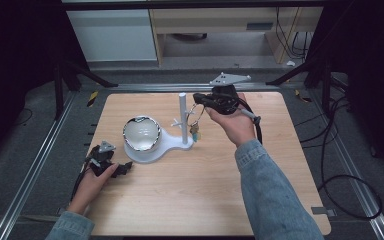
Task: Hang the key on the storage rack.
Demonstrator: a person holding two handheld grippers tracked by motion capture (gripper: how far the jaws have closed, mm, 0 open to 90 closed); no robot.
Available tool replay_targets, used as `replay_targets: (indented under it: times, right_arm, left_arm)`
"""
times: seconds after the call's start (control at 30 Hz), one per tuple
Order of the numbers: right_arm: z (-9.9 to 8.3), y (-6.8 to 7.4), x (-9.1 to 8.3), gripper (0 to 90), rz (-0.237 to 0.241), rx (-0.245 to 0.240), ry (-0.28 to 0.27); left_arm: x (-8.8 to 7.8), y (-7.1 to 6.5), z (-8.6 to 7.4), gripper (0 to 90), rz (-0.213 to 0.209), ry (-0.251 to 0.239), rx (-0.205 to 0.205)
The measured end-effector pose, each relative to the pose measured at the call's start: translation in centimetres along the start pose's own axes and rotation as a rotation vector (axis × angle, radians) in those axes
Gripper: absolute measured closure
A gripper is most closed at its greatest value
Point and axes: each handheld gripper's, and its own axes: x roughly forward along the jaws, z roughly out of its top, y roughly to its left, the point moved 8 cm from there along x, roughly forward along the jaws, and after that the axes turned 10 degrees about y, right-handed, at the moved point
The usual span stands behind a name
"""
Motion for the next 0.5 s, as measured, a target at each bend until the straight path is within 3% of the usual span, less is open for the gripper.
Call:
replay_targets:
  times: [0.5]
  right_arm:
    - [-0.7,-0.2,2.3,89.2,0.024,0.012,0.036]
  left_arm:
    - [0.0,0.0,0.0,0.0,0.0,0.0,0.0]
